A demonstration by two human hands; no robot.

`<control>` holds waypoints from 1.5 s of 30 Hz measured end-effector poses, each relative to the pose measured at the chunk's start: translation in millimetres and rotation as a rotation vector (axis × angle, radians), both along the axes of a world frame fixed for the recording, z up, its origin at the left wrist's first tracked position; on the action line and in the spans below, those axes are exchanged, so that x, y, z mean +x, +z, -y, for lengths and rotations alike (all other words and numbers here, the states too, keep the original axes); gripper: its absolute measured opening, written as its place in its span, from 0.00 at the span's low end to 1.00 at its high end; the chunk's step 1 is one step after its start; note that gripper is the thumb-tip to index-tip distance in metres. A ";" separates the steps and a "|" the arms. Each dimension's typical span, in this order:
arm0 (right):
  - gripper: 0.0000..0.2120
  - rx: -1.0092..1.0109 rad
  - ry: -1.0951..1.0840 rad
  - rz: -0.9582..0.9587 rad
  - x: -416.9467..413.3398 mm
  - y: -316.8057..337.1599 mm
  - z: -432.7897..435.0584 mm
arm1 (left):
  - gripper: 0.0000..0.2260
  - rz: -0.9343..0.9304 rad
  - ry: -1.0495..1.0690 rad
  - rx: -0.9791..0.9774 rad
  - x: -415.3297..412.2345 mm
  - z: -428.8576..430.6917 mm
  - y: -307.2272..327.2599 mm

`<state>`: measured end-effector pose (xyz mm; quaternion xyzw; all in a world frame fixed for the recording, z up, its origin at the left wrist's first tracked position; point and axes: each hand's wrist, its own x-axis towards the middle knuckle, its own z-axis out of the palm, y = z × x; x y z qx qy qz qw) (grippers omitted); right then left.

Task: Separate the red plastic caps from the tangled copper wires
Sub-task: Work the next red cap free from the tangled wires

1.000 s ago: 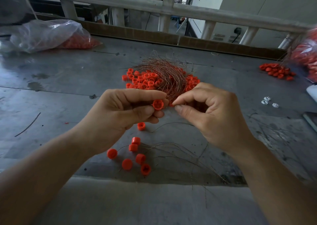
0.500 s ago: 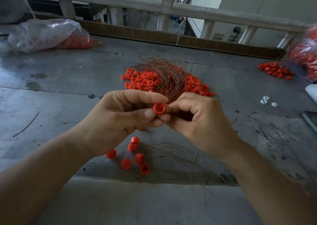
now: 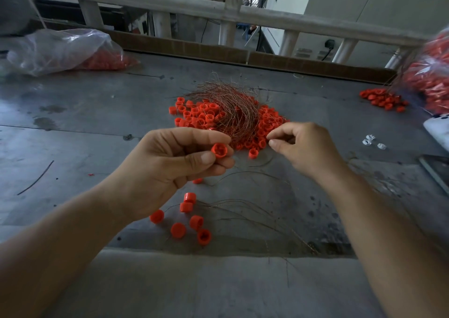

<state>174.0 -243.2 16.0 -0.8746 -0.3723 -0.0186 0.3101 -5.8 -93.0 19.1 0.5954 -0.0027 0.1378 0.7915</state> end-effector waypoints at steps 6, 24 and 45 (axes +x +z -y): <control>0.12 -0.063 0.017 0.056 4.9 -12.7 -8.9 | 0.12 -0.009 0.001 -0.004 0.2 0.6 1.4; 0.08 0.533 0.195 -0.722 -7.4 18.2 3.5 | 0.11 -0.054 0.034 0.053 1.1 1.8 -0.5; 0.10 0.508 0.426 -0.891 -42.7 20.6 -4.4 | 0.08 -0.081 0.061 0.093 1.4 1.5 -0.4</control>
